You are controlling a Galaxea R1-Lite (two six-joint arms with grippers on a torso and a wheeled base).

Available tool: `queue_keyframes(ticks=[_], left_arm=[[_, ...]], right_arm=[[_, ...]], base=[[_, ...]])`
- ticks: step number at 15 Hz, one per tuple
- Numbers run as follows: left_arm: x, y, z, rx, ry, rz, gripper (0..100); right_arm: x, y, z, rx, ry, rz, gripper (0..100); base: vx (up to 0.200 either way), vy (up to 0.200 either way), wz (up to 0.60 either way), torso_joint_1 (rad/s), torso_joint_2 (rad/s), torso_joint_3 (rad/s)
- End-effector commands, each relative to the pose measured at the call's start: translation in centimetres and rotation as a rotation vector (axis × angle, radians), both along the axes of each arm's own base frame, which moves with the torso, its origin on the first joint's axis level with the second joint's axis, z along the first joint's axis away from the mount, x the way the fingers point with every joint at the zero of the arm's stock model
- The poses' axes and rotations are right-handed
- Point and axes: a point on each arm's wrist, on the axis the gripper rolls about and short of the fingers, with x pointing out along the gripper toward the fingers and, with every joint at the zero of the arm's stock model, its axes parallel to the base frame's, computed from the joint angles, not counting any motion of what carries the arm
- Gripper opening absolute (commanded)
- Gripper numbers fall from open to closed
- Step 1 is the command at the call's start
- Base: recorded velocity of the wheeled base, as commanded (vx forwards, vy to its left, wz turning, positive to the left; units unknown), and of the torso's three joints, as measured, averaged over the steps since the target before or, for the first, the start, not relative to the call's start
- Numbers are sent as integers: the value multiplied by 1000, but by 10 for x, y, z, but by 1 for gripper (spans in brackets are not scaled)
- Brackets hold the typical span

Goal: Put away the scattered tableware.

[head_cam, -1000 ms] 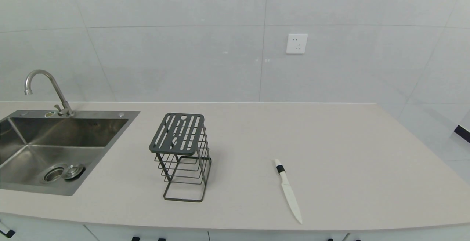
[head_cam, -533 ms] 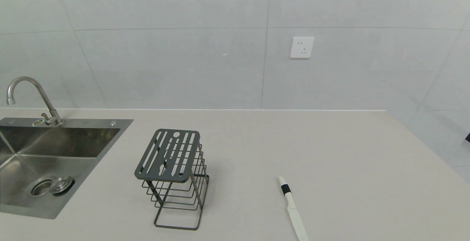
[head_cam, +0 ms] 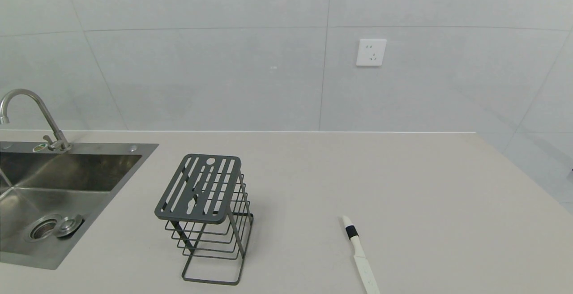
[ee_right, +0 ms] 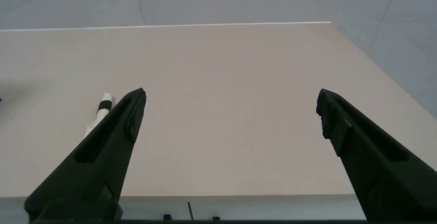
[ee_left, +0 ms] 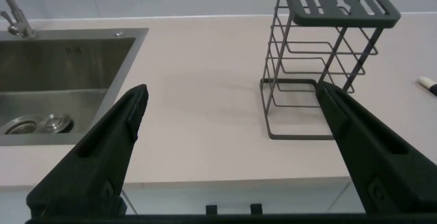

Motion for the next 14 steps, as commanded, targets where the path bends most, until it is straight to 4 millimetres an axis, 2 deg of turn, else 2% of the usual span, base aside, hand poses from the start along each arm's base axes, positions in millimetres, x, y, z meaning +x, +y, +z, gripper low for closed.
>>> queue_keyframes(ticks=[1, 11, 14], left_arm=[[0, 0, 0, 0, 1, 1, 100], [0, 0, 0, 0, 1, 4, 100], [0, 0, 0, 0, 1, 4, 100]], right_arm=[[0, 0, 0, -1, -1, 0, 100], [0, 1, 1, -8, -10, 25, 100], [-5, 3, 34, -38, -320, 124, 100]], base=[[0, 0, 0, -46, 119, 61], [0, 0, 0, -2, 5, 3], [0, 0, 0, 0, 0, 0]])
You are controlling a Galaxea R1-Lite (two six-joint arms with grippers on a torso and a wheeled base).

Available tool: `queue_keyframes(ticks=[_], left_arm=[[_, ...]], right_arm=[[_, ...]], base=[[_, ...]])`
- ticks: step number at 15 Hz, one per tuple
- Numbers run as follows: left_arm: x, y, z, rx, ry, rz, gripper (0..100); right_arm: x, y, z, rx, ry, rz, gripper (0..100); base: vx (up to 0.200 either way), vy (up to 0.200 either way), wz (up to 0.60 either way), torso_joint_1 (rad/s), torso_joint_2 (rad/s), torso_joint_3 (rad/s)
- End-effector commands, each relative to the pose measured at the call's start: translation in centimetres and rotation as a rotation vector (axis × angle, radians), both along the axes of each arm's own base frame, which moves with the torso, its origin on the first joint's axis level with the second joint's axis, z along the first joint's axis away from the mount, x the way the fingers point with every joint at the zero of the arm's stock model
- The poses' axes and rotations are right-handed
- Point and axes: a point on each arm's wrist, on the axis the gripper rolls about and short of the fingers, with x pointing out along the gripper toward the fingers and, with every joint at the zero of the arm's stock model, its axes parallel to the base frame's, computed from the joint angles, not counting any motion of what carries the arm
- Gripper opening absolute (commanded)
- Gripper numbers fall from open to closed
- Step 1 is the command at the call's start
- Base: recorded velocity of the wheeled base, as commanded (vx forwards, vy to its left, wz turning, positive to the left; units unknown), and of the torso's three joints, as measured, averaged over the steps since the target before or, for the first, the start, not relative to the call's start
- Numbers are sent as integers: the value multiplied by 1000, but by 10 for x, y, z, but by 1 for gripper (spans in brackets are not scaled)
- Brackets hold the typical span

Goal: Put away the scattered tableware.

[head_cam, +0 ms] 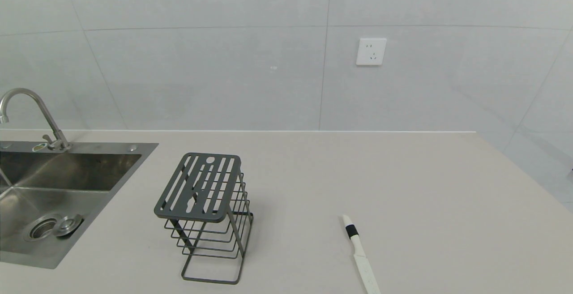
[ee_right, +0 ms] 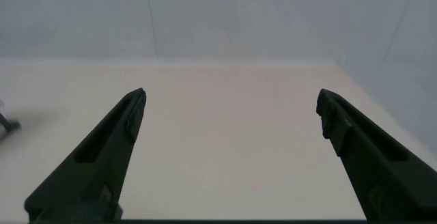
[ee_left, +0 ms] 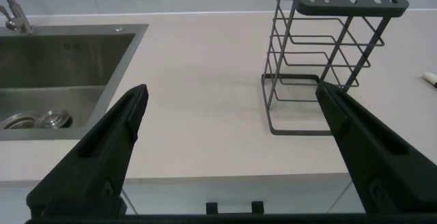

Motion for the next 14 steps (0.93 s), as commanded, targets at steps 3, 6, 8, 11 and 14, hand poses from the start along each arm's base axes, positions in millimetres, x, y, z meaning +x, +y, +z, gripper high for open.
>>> queue_keyframes(ticks=[3, 6, 8, 11, 14], left_arm=[[0, 0, 0, 0, 1, 0, 100], [0, 0, 0, 0, 1, 0, 100], [0, 0, 0, -3, 1, 0, 100], [0, 0, 0, -9, 2, 1, 100], [0, 0, 0, -9, 2, 1, 100]], right_arm=[[-9, 5, 27, -74, -104, 206, 100], [0, 8, 53, -105, 57, 344, 100], [10, 9, 55, -97, 148, 405, 100], [41, 10, 52, -58, 377, 497, 100], [67, 12, 44, -28, 557, 534, 100]], base=[[0, 0, 0, 0, 0, 0], [0, 0, 0, 0, 0, 0], [0, 0, 0, 0, 0, 0], [0, 0, 0, 0, 0, 0], [0, 0, 0, 0, 0, 0]])
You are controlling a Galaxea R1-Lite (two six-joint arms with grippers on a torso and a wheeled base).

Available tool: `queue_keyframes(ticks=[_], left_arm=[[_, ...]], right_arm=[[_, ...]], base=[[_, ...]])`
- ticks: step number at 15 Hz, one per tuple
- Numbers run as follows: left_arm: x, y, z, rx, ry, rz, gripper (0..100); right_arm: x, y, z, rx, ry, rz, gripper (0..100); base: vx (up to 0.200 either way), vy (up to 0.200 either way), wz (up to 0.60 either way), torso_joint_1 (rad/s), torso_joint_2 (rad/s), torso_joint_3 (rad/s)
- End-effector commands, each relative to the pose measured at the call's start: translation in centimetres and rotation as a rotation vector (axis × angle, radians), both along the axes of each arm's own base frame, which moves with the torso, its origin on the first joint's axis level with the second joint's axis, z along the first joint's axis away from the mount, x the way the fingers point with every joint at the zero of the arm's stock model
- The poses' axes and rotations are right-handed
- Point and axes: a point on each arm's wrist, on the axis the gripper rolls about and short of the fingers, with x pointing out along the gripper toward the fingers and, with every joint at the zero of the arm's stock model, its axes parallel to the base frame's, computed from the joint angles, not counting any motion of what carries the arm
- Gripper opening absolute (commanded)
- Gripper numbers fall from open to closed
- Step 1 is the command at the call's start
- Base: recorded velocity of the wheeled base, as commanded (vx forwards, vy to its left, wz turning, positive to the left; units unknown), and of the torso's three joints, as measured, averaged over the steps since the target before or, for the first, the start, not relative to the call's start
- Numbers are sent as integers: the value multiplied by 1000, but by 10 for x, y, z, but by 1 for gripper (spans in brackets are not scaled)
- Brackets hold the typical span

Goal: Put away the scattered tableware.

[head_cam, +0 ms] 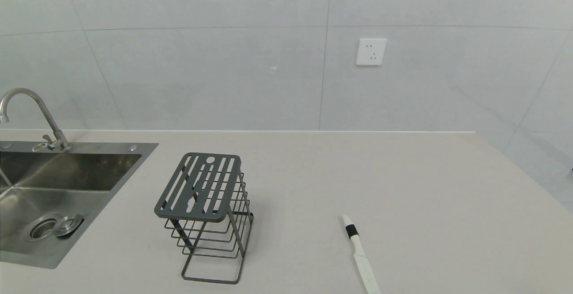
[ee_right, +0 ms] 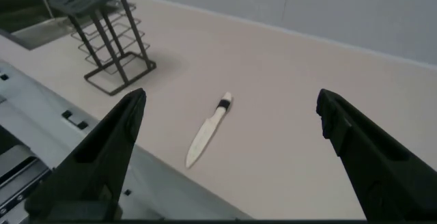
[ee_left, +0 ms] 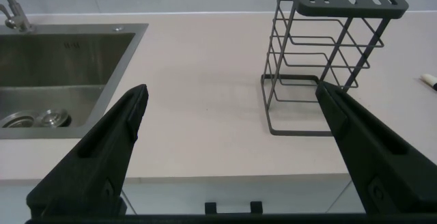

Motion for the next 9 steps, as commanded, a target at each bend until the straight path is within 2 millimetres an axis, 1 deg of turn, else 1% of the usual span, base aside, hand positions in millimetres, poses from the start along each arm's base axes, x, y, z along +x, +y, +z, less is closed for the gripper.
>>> queue_keyframes(ticks=[1, 2, 3, 4, 5, 6, 7, 8, 9], left_arm=[[0, 0, 0, 0, 1, 0, 100], [0, 0, 0, 0, 1, 0, 100], [0, 0, 0, 0, 1, -1, 100], [0, 0, 0, 0, 1, -1, 100], [0, 0, 0, 0, 1, -1, 100], [0, 0, 0, 0, 1, -1, 100], [0, 0, 0, 0, 1, 0, 100], [0, 0, 0, 0, 1, -1, 100], [0, 0, 0, 0, 1, -1, 100]], right_arm=[[32, 3, -8, -13, 219, 38, 100], [38, 4, -9, -23, 253, 39, 100], [52, 9, -11, -97, 293, 93, 100], [56, 12, -10, -138, 288, 127, 100], [64, 22, -10, -231, 286, 198, 100], [74, 34, -9, -277, 310, 237, 100], [85, 40, -9, -308, 345, 226, 100], [90, 43, -9, -316, 358, 222, 100], [99, 47, -9, -329, 382, 217, 100]], base=[[0, 0, 0, 0, 0, 0], [0, 0, 0, 0, 0, 0], [0, 0, 0, 0, 0, 0], [0, 0, 0, 0, 0, 0], [0, 0, 0, 0, 0, 0], [0, 0, 0, 0, 0, 0], [0, 0, 0, 0, 0, 0], [0, 0, 0, 0, 0, 0], [0, 0, 0, 0, 0, 0]])
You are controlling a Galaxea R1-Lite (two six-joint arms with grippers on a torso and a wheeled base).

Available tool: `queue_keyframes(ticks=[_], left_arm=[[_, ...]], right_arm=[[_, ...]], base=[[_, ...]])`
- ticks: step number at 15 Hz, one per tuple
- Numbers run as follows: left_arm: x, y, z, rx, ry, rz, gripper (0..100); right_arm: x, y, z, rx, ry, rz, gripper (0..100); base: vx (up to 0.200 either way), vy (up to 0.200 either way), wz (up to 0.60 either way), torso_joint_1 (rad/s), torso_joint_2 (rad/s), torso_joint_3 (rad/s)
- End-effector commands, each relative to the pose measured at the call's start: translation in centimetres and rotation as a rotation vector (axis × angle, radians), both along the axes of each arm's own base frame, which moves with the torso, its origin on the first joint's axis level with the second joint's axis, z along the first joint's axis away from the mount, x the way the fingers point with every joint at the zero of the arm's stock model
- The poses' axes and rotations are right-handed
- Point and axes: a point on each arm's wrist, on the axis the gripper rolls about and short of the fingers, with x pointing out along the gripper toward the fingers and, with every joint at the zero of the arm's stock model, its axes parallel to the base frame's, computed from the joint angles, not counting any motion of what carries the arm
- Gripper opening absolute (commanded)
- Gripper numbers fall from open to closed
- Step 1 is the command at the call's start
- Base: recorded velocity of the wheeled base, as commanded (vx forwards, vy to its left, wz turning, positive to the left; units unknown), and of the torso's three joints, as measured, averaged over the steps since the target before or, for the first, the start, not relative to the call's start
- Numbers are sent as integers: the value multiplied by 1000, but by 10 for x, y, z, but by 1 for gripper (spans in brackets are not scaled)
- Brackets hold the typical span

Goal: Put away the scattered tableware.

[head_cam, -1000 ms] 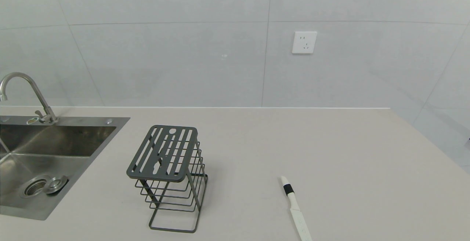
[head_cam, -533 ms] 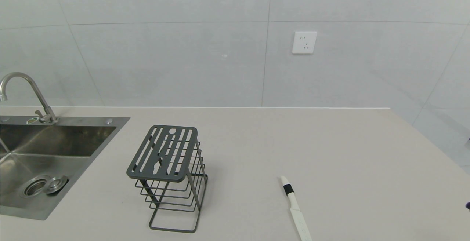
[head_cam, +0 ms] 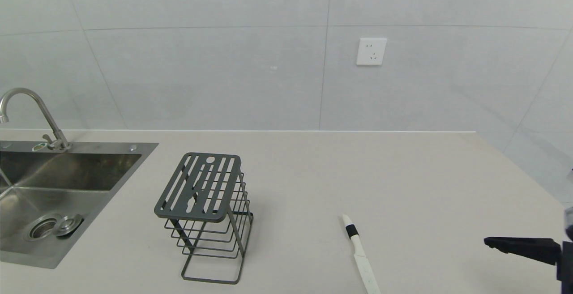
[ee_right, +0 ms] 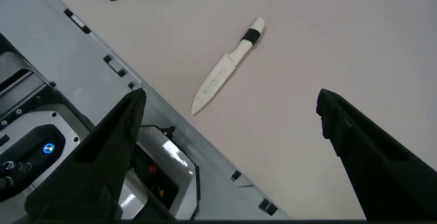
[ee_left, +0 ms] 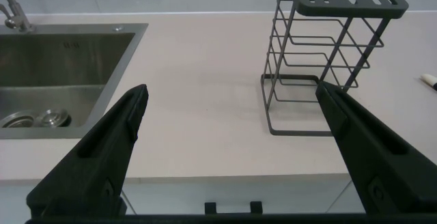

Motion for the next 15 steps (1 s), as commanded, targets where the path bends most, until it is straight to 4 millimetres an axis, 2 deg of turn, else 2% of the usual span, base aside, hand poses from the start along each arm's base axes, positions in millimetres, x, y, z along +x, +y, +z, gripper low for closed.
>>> queue_keyframes(ticks=[1, 3, 5, 8, 11, 14, 15], left_arm=[[0, 0, 0, 0, 1, 0, 100], [0, 0, 0, 0, 1, 0, 100], [0, 0, 0, 0, 1, 2, 100], [0, 0, 0, 0, 1, 2, 100], [0, 0, 0, 0, 1, 2, 100], [0, 0, 0, 5, 3, 0, 100], [0, 0, 0, 6, 2, 0, 100]], right_arm=[[33, 22, -2, -59, 103, 33, 100], [45, 37, -1, -20, 182, 24, 100], [57, 69, 0, 27, 294, -81, 100], [64, 88, -9, 15, 363, -130, 100], [64, 96, -19, -37, 377, -135, 100], [89, 124, -44, -38, 273, -307, 100], [91, 130, -53, -72, 277, -340, 100]], base=[[0, 0, 0, 0, 0, 0], [0, 0, 0, 0, 0, 0], [0, 0, 0, 0, 0, 0], [0, 0, 0, 0, 0, 0], [0, 0, 0, 0, 0, 0], [0, 0, 0, 0, 0, 0], [0, 0, 0, 0, 0, 0]])
